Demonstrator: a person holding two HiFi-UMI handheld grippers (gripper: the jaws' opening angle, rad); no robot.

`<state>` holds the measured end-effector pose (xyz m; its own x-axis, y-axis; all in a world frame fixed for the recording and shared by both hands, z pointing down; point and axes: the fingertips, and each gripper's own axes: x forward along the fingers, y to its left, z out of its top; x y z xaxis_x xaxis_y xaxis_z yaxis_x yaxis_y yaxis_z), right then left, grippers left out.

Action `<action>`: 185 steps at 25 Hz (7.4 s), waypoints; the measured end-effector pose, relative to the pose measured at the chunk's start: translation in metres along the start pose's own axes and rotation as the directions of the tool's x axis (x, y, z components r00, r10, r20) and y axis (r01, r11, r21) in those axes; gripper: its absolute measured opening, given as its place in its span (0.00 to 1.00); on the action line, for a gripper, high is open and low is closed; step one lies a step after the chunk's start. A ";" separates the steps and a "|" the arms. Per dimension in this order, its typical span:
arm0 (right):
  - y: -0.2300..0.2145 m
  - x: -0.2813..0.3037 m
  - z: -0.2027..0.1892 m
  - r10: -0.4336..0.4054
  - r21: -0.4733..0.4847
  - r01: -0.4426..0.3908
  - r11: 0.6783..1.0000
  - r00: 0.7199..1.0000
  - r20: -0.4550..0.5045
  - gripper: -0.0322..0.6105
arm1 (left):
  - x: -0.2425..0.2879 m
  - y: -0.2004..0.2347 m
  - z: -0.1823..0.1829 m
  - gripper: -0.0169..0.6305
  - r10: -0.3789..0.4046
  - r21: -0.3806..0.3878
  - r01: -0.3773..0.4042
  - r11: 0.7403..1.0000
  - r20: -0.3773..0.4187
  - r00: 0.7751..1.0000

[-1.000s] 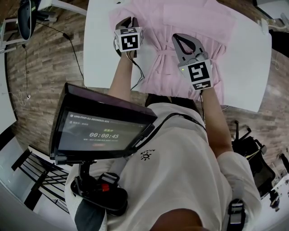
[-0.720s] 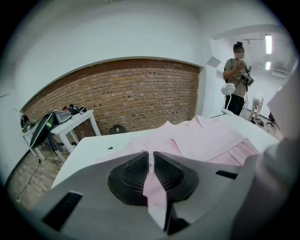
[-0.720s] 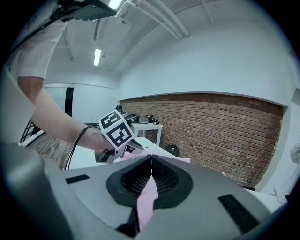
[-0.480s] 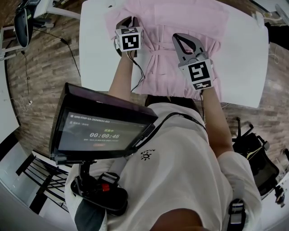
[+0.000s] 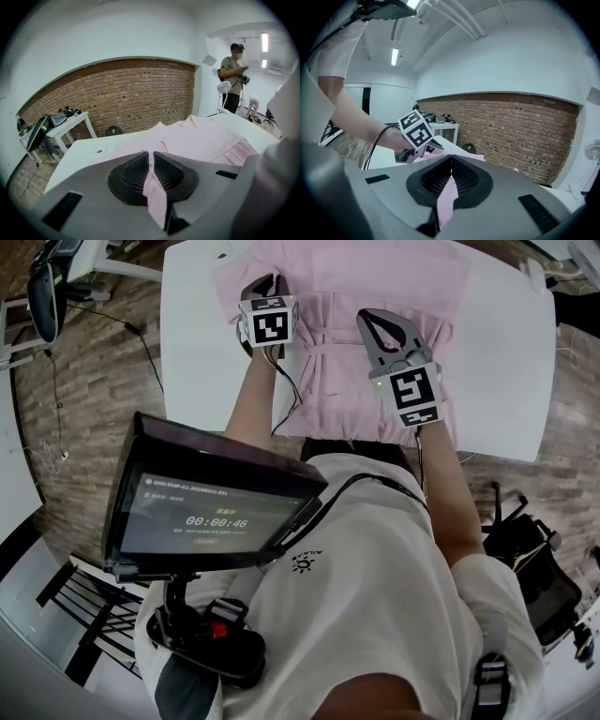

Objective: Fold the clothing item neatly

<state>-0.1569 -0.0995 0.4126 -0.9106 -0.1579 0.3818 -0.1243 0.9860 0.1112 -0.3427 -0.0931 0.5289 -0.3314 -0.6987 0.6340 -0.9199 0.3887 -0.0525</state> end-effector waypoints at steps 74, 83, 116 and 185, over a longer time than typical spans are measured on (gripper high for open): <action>-0.109 -0.107 -0.066 -0.158 0.076 0.162 0.984 0.986 -0.051 0.06 | 0.044 -0.225 0.057 0.08 -0.217 0.207 0.210 0.956 0.012 0.976; -0.129 -0.118 -0.093 -0.163 0.098 0.169 0.981 0.985 -0.060 0.06 | 0.060 -0.270 0.048 0.08 -0.249 0.252 0.244 0.937 -0.011 0.968; -0.134 -0.131 -0.095 -0.218 0.111 0.227 0.968 0.972 -0.082 0.06 | 0.049 -0.339 0.039 0.08 -0.378 0.370 0.367 0.854 -0.044 0.925; -0.134 0.071 -0.162 -0.228 -0.122 0.198 0.972 0.922 -0.314 0.19 | 0.047 -0.179 -0.050 0.30 -0.398 0.268 0.423 0.866 -0.144 0.906</action>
<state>-0.1411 -0.2511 0.5737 -0.6874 -0.3868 0.6147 -0.2533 0.9209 0.2962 -0.1835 -0.1653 0.6067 0.0957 -0.7015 0.7062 -0.9927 -0.1200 0.0153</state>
